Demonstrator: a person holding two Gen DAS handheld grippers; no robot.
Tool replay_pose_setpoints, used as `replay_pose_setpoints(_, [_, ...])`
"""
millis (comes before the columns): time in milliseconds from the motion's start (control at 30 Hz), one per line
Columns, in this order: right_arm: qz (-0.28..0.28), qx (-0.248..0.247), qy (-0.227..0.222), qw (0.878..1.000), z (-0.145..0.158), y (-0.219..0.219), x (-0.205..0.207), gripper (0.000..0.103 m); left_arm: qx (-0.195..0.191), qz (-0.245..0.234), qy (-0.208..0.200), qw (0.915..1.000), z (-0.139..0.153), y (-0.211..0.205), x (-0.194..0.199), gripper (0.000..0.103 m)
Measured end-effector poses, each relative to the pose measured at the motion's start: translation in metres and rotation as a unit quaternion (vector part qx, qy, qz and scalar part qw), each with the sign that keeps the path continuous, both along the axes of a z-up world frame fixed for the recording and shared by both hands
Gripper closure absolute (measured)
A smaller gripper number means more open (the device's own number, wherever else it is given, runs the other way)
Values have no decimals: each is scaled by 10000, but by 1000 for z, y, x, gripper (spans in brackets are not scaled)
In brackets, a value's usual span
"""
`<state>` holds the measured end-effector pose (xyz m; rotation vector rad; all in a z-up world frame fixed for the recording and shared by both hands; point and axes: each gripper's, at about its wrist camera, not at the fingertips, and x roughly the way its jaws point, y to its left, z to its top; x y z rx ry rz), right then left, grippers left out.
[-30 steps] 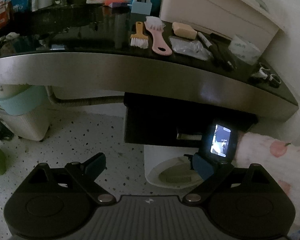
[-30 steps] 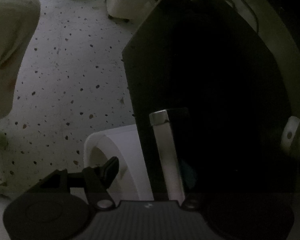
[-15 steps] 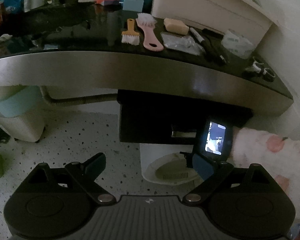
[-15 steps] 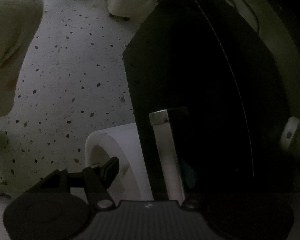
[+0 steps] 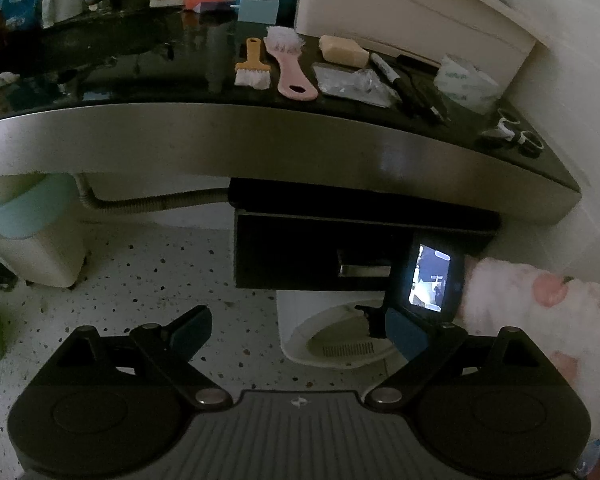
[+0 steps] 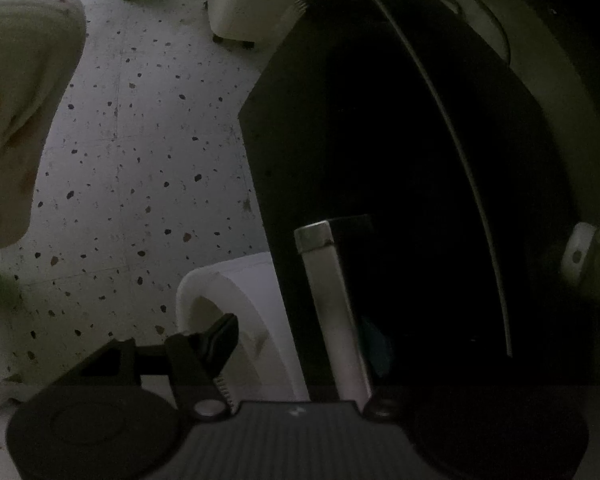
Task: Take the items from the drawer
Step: 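Pull the drawer outward by its handle with the right tool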
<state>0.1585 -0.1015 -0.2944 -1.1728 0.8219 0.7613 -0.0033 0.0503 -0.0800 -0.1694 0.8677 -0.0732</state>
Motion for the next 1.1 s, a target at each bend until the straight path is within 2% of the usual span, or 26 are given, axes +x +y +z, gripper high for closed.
replay_pose_setpoints(267, [-68,84,-37,9999,0,-1,-6,36,25,-53,-59,10000,4,-1,-1,9])
replay_pose_setpoints(400, [44,-96,-170,9998,-4,1,-12,36,56,-85,-100,9999,5,-3,-1,9])
replay_pose_setpoints(767, [-104,34,-89,9999,-2,1,-10,36,98,-135,-38,9999,1,-1,-6,9])
replay_pose_setpoints(1100, [-6,-62,-167,9998,-6,0,-16,36,87,-199,-11,9998,0,-3,-4,9])
